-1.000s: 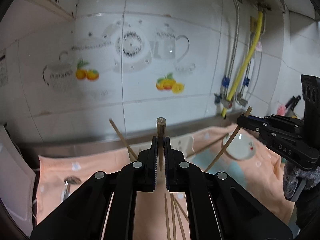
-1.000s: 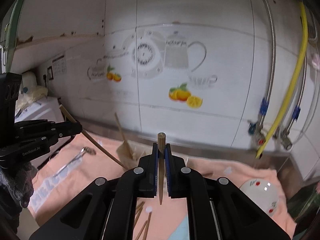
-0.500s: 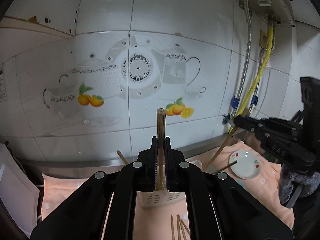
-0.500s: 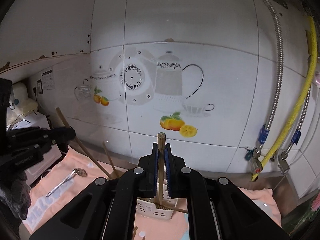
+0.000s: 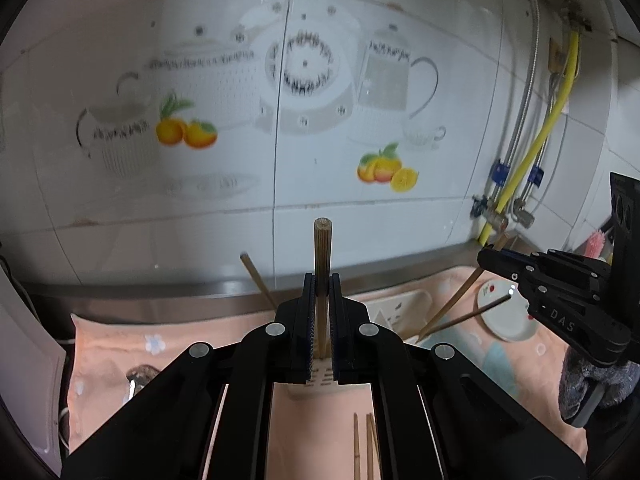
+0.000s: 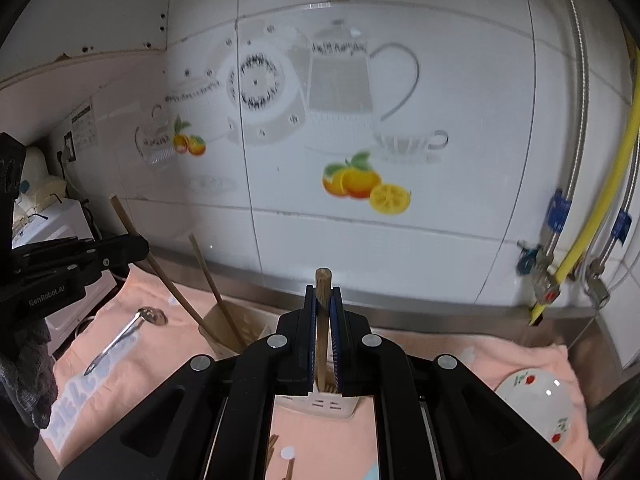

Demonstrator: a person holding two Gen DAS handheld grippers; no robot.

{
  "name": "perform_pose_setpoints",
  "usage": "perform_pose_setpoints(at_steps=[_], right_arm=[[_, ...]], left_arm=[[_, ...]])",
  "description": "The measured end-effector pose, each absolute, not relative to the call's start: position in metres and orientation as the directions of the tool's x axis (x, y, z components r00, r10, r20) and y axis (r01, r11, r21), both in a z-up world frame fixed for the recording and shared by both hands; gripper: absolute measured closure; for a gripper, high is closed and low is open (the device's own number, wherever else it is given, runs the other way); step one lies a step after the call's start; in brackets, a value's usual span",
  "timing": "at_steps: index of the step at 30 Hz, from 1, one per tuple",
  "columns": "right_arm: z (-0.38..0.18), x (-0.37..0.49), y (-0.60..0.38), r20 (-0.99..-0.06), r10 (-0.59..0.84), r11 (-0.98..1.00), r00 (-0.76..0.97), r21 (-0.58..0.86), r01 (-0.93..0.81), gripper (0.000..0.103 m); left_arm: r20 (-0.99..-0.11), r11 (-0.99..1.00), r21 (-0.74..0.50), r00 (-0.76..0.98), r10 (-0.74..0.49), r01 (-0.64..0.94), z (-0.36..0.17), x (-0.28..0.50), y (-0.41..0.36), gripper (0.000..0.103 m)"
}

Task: Organize utensils
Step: 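Lower both chopsticks into the white holder and open both tools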

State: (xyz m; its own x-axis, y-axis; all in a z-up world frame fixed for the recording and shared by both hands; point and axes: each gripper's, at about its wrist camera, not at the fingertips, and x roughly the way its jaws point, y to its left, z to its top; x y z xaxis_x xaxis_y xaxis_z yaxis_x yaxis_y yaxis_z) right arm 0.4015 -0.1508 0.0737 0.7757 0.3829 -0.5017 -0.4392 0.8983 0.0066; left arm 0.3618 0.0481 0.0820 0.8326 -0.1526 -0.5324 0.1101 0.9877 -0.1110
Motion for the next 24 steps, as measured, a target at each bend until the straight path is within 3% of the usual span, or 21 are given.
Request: perform_pose_setpoints(at_steps=[10,15,18,20,24], right_arm=[[0.056,0.411,-0.154,-0.53,0.373,0.906,0.762,0.03,-0.422,0.096],[0.061,0.406,-0.159,-0.516,0.373,0.908,0.771,0.031,-0.418,0.083],[0.068,0.399,-0.163,-0.5,0.373,0.91,0.781,0.033,-0.414,0.077],[0.073,0.393,-0.167,-0.486,0.372,0.912,0.791,0.035,-0.408,0.069],[0.08,0.376,-0.176,-0.464,0.372,0.915,0.804,0.035,-0.403,0.059]], left_arm=[[-0.589,0.989,-0.128,0.796,-0.138,0.076,0.057,0.374,0.059,0.097],[-0.584,0.99,-0.125,0.801,-0.13,0.07,0.057,0.373,0.063,0.095],[-0.576,0.99,-0.124,0.808,-0.126,0.065,0.061,0.367,0.066,0.091],[-0.573,0.991,-0.12,0.812,-0.113,0.053,0.063,0.362,0.067,0.075],[-0.553,0.992,-0.117,0.826,-0.107,0.051,0.07,0.345,0.069,0.065]])
